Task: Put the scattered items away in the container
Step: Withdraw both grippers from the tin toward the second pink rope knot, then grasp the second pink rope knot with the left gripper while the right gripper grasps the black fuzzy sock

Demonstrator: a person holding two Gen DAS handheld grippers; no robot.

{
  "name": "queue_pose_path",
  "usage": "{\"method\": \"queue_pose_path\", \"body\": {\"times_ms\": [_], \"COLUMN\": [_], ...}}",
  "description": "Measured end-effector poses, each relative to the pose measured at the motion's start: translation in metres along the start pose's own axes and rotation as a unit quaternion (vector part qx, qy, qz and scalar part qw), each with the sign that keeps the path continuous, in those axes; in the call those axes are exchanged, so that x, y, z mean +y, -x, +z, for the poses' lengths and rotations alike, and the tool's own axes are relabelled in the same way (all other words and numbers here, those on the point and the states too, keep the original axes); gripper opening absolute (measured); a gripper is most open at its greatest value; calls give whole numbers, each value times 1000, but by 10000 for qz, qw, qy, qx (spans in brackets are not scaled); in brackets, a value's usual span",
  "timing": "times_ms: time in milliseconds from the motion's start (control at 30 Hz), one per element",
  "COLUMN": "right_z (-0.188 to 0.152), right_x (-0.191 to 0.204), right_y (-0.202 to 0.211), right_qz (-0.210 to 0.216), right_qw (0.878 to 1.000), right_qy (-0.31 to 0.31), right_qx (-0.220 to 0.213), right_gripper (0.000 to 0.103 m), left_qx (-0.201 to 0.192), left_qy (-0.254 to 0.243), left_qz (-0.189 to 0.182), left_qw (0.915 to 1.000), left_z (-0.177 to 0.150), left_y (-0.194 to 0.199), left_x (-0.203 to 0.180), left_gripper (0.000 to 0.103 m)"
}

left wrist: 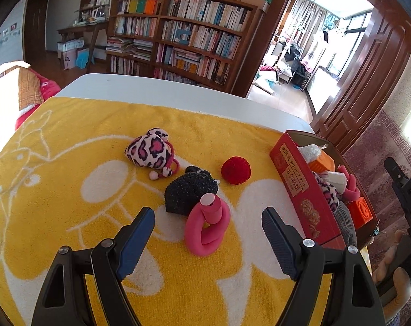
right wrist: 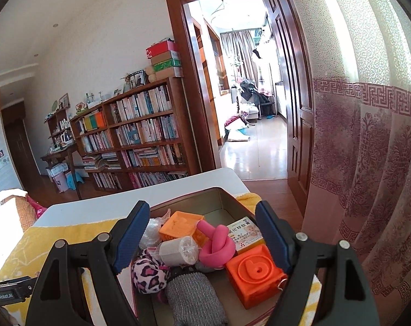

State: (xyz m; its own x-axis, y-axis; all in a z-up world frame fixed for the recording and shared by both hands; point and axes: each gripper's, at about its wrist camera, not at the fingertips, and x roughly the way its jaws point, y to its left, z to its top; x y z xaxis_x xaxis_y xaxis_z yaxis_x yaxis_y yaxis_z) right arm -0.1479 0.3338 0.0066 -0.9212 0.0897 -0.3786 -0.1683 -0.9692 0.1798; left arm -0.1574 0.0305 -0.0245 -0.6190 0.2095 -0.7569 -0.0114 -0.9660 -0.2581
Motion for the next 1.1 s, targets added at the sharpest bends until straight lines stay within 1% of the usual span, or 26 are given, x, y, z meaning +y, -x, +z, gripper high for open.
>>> {"method": "queue_pose_path", "body": {"times_ms": [167, 300, 733, 767, 800, 833, 867, 1033, 1100], "right_z": [1, -1, -5, -6, -6, -6, -7, -8, -10], "right_x": [0, 3, 9, 10, 10, 11, 12, 19, 24], "right_y": [-2, -3, -7, -7, -7, -7, -6, -5, -4], "right_qz": [6, 35, 139, 146, 153, 158, 161, 205, 276], "right_qw": [10000, 9999, 9995, 9994, 9994, 9993, 9993, 9987, 9978], "right_qy": [14, 79, 210, 225, 241, 258, 276, 432, 580], "right_qx": [27, 72, 195, 201, 204, 204, 201, 166, 149], "right_gripper": [83, 83, 83, 83, 83, 83, 83, 83, 83], "left_qx": [162, 251, 384, 387, 433, 455, 435, 316, 251], "left_qy": [-41, 13, -2, -2, 5, 19, 48, 196, 237], "left_qz": [100, 138, 306, 288, 254, 243, 219, 66, 66], "left_qw": [9998, 9996, 9988, 9988, 9987, 9987, 9988, 9993, 9994], "left_z": [-8, -8, -7, -7, -7, -7, -8, -10, -11], "left_y": [-18, -30, -56, -57, -58, -59, -57, -43, -36], "left_x": [-2, 0, -2, 0, 1, 3, 5, 18, 23], "left_gripper": [83, 83, 82, 69, 60, 48, 42, 42, 42]}}
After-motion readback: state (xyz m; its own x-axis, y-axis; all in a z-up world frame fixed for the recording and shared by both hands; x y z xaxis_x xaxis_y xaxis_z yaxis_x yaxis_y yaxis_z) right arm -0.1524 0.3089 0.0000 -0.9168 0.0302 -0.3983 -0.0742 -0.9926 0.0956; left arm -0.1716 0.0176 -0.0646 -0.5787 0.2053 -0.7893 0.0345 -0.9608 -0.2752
